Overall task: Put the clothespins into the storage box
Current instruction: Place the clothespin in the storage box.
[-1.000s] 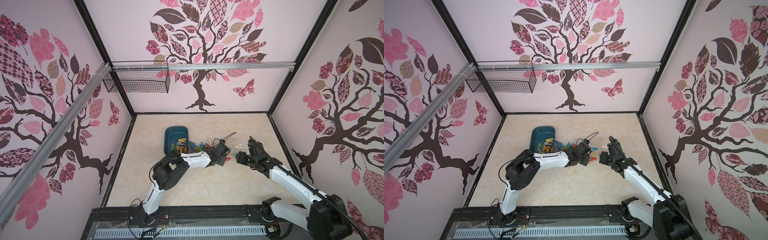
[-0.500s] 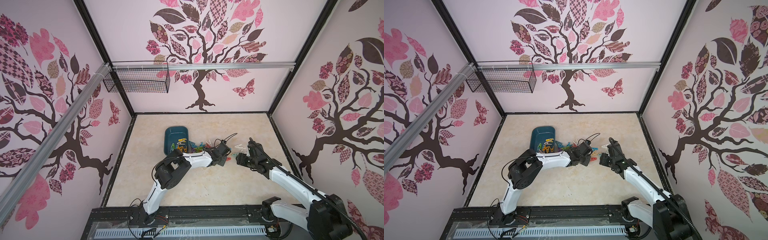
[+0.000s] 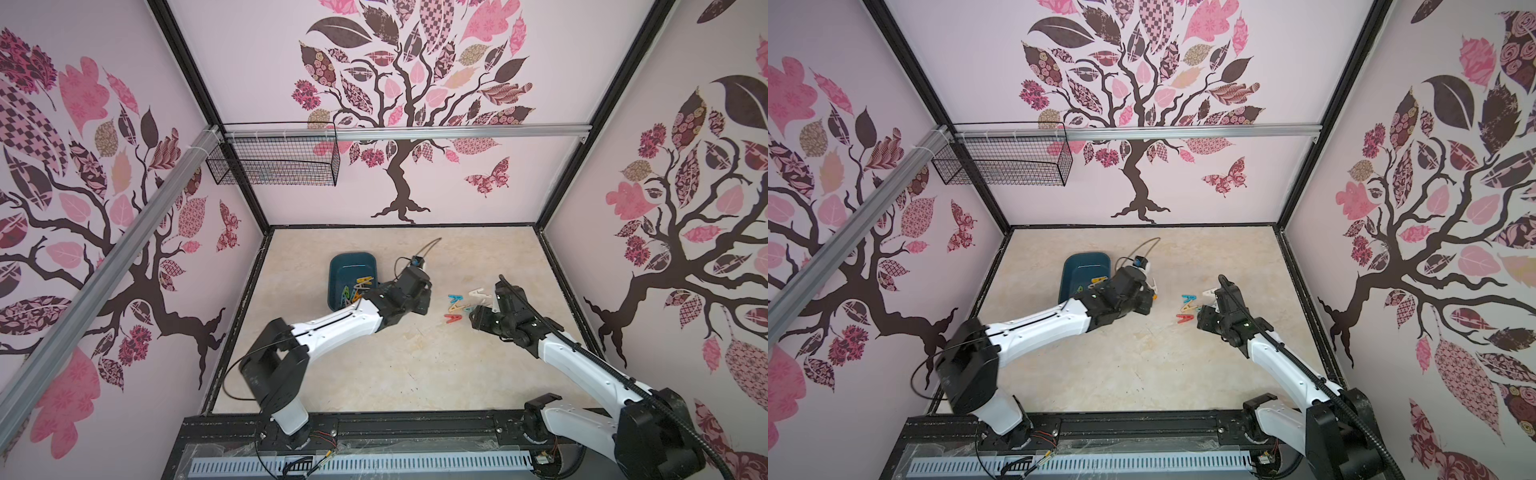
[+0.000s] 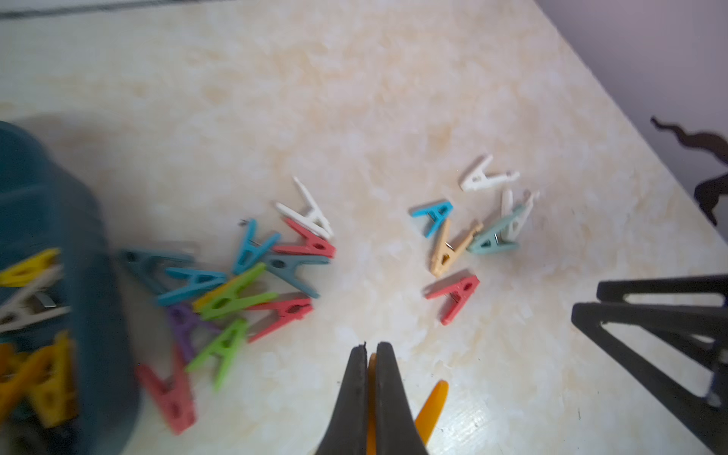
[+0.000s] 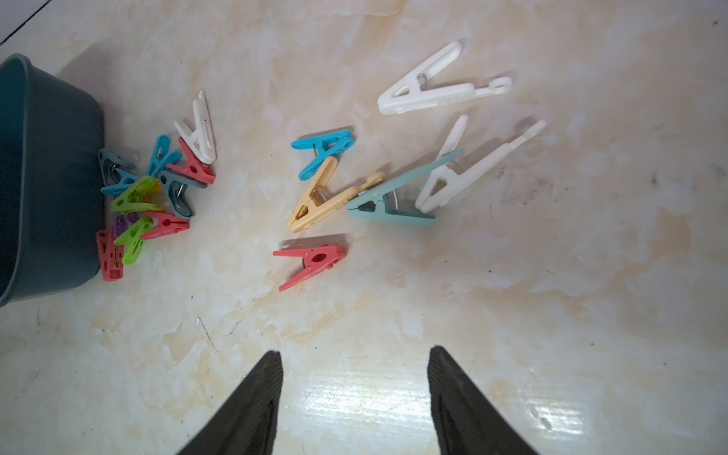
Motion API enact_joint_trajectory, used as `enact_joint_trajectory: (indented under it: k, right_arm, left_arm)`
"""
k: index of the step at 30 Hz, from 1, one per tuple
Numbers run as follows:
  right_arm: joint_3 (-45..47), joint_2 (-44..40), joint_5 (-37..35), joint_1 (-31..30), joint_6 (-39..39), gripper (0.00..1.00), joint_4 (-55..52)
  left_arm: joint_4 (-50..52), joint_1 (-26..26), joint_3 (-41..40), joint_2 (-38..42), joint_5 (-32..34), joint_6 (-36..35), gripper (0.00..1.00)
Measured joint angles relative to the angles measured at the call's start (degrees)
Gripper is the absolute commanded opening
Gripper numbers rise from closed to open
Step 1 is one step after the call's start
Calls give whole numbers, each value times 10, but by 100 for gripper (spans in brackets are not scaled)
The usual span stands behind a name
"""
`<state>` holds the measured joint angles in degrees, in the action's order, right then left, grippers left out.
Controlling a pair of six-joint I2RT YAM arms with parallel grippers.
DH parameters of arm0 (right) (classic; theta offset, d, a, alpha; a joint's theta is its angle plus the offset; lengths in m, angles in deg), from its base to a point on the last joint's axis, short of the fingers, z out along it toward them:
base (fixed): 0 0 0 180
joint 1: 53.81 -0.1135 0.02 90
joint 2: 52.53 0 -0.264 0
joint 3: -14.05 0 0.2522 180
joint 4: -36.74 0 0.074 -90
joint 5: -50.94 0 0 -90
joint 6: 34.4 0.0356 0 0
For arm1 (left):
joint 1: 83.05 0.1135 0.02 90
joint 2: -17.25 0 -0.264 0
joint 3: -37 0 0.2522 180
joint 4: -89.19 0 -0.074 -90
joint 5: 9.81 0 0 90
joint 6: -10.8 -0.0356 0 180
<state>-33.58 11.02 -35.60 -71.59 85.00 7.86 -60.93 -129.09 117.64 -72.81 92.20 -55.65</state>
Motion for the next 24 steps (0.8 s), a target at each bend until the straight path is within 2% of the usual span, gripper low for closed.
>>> enact_joint_trajectory:
  k: [2, 5, 8, 10, 12, 14, 19, 24]
  right_arm:
    - [2, 5, 3, -11, 4, 62, 7]
    - [2, 28, 5, -44, 7, 63, 18]
    - [1, 54, 8, -80, 12, 63, 23]
    - [-3, 68, 13, -96, 16, 63, 23]
    - [-5, 74, 15, -103, 20, 63, 26]
    - [-6, 74, 15, -103, 23, 63, 30]
    - [-6, 74, 15, -103, 25, 63, 34]
    - [-6, 74, 8, -103, 23, 64, 33]
  left_arm:
    - [5, 55, -26, 65, 2, -1, 4]
    - [11, 152, -56, 118, -1, 0, 4]
    - [25, 238, -69, 116, 1, 0, 4]
    - [31, 269, -72, 98, -2, 0, 4]
    - [33, 287, -72, 72, -5, -1, 5]
    - [34, 295, -72, 43, -7, -5, 10]
    - [53, 296, -62, -6, -12, -18, 39]
    - [60, 296, -63, 23, -23, -15, 44]
